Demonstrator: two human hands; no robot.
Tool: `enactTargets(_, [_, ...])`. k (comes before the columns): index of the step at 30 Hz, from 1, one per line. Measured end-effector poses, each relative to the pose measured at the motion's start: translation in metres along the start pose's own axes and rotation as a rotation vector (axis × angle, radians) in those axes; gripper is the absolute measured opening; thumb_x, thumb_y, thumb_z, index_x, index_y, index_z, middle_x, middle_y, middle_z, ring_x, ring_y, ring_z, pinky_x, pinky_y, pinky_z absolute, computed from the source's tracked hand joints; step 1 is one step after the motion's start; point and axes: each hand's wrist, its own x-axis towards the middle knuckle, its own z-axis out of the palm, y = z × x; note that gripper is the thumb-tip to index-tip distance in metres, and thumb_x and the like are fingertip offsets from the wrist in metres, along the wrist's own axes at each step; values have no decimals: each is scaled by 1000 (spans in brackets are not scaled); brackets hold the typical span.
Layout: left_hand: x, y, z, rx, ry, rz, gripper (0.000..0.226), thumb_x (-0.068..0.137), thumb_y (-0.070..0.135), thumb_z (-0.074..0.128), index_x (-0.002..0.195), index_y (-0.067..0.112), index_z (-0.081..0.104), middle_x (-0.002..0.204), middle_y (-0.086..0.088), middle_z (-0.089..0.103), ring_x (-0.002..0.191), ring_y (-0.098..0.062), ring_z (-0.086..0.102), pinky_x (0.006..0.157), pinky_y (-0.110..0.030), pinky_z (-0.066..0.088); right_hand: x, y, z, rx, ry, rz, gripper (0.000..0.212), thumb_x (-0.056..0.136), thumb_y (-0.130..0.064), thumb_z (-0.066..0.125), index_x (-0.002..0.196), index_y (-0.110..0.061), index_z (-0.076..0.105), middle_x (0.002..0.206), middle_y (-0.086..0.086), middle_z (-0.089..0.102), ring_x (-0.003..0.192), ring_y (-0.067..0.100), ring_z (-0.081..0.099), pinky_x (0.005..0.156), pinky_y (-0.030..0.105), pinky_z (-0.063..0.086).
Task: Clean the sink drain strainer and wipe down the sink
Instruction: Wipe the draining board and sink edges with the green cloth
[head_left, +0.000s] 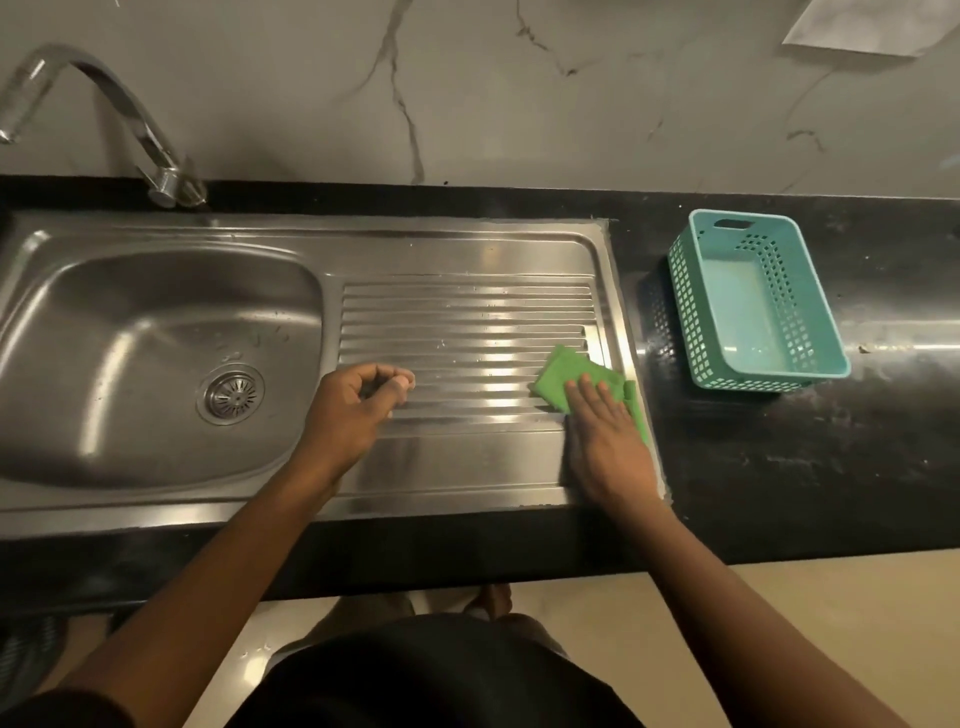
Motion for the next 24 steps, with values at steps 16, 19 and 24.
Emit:
enactTargets(16, [22, 16, -43, -39, 9, 51, 14, 100, 20, 69, 107, 17, 79, 108, 2, 82, 105, -17, 76, 90, -37, 61, -13, -284, 93, 36, -293, -431, 63, 100, -20, 52, 159, -9, 33, 168, 12, 33, 161, 31, 13, 130, 56, 6])
enactTargets(19, [23, 8, -45, -70, 14, 23, 11, 99, 19, 69, 103, 19, 80, 106, 2, 82, 106, -22, 77, 91, -40, 60, -9, -241, 87, 23, -254, -544, 66, 102, -23, 51, 163, -16, 28, 172, 6, 26, 161, 24, 15, 130, 47, 10])
enactTargets(24, [20, -3, -39, -75, -24, 17, 12, 100, 19, 69, 98, 24, 80, 104, 0, 82, 105, -26, 76, 84, -35, 58, -18, -134, 53, 113, -145, -337, 62, 105, -17, 45, 164, -23, 29, 172, -3, 24, 160, 17, 17, 131, 42, 16])
